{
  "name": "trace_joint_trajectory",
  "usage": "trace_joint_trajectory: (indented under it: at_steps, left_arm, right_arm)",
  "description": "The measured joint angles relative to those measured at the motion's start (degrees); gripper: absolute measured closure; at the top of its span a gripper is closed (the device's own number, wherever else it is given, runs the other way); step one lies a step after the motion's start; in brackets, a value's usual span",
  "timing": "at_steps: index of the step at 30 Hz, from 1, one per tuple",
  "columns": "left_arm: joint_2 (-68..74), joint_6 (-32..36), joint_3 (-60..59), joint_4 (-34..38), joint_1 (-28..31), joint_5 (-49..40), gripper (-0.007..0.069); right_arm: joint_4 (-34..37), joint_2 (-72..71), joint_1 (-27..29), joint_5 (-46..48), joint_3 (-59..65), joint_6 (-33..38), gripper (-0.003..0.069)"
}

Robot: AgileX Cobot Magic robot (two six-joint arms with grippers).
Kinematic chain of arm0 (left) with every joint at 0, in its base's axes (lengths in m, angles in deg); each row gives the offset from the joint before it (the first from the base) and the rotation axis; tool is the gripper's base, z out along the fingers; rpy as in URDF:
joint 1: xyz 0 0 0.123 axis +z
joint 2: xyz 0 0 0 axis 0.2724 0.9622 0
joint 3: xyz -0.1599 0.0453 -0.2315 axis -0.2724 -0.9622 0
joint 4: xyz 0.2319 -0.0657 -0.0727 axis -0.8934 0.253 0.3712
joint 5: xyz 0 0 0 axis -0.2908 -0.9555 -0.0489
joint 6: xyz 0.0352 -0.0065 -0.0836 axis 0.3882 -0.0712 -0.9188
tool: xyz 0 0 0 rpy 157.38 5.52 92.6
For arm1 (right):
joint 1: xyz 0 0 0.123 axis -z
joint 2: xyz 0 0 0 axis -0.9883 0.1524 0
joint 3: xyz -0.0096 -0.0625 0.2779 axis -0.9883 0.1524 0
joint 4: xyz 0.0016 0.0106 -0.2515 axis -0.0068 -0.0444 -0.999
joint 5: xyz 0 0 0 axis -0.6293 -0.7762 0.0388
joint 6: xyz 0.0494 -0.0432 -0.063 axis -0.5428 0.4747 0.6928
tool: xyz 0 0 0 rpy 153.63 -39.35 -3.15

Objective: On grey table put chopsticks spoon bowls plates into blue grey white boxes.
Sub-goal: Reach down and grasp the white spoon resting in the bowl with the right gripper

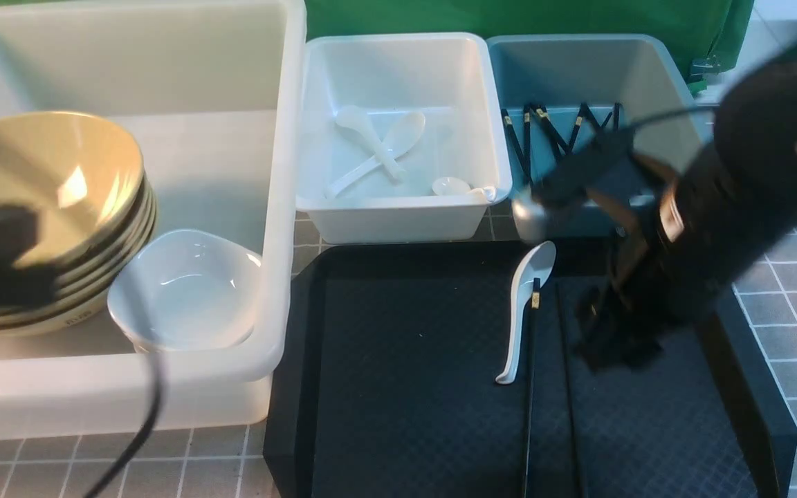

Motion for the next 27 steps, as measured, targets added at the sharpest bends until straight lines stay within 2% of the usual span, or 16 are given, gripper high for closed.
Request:
trace_joint_trajectory:
  at_steps: [2,5,7,8,9,13,17,20,27]
  left_arm:
    - [6.41,2.21,4.78,0.37,0.00,-1.60,0.0633]
    - [18.08,2.65,11.86,-1.98,0.00,-3.98,0.0633]
    - [22.45,2.65,13.73,-2.87,0.00,-4.39,0.0633]
    - [23.49,2.57,13.91,-2.95,0.00,-4.39,0.0633]
    - [26.82,2.03,14.87,-3.49,0.29,-4.43,0.0633]
    - [34.15,1.35,15.51,-3.13,3.04,-2.98,0.0633]
    - [39.21,1.06,15.51,-0.48,8.86,-1.80,0.0633]
    - [41.79,1.12,15.58,4.56,14.22,-0.90,0.0633]
    - [41.28,0.54,15.75,8.29,20.99,-2.31,0.0633]
  right_arm:
    - [0.00,-2.56,-0.27,-0.98,3.51,-0.18,0.0270]
    - [0.01,-7.96,-0.27,-3.06,9.72,-0.25,0.0391]
    - [0.01,-10.92,-0.27,-4.23,12.49,-0.38,0.0452]
    - [0.01,-11.31,-0.27,-4.37,12.82,-0.37,0.0452]
    - [0.01,-14.72,-0.27,-5.74,15.53,-0.99,0.0517]
    - [0.01,-21.00,-0.27,-8.49,21.20,-3.36,0.0611]
    - [-0.04,-26.88,-0.27,-11.16,26.98,-5.30,0.0626]
    - [-0.04,-31.48,-0.27,-14.27,31.48,-6.30,0.0626]
    - [-0.09,-33.78,-0.27,-15.68,33.23,-6.43,0.0626]
